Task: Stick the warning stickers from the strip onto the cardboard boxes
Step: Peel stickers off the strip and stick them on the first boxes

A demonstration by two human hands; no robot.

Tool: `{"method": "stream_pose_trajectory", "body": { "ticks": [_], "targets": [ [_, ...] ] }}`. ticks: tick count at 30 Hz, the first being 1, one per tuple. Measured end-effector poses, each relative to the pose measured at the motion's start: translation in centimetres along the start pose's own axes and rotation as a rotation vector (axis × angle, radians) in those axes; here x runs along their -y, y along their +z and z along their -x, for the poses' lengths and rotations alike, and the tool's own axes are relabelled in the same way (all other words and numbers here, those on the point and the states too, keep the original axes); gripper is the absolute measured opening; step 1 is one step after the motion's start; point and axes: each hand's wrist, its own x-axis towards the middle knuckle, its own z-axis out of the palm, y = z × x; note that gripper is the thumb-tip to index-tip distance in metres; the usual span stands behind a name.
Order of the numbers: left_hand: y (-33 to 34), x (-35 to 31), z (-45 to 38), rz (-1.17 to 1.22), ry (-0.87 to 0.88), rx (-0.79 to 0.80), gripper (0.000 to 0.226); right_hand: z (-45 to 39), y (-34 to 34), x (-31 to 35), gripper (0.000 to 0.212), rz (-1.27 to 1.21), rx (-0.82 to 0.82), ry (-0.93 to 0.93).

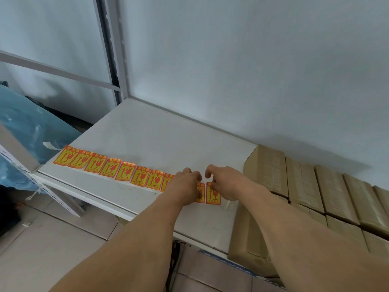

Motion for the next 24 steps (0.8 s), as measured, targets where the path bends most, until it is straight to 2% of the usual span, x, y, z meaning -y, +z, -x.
{"method": "stream_pose_trajectory", "body": {
  "ticks": [2, 6, 12, 17, 20, 24],
  "targets": [
    [0.1, -0.1, -0.1, -0.007, 0.000, -0.005, 0.050, 0.2, -0.1, 0.0, 0.023, -0.030, -0.014, 0.015],
    [0.2, 0.0, -0.2, -0.015, -0.008, -0.002, 0.047, 1.0, -1.6, -0.1, 0.006, -0.048, -0.077, -0.002],
    [-0.3, -0.6, -0.2, -0.087, -0.023, 0.034, 0.048, 4.3, -3.8, -1.0, 0.014, -0.184, -0.104, -0.027],
    [-0.9, -2.0, 0.0, -0.238, -0.024, 0.048, 0.047, 7.3, -4.5, -2.8, 0.012, -0.306, -0.172, -0.034],
    [-1.5, -4.8, 0.0, -0.193, 0.027, -0.087, 0.044, 8.8, -4.9, -4.5, 0.006, -0.393, -0.245, -0.025],
    [-2.2, -9.5, -0.4, 0.023, 0.163, -0.279, 0.034, 10.3, -6.1, -7.2, 0.007, -0.491, -0.330, -0.035]
  ]
}}
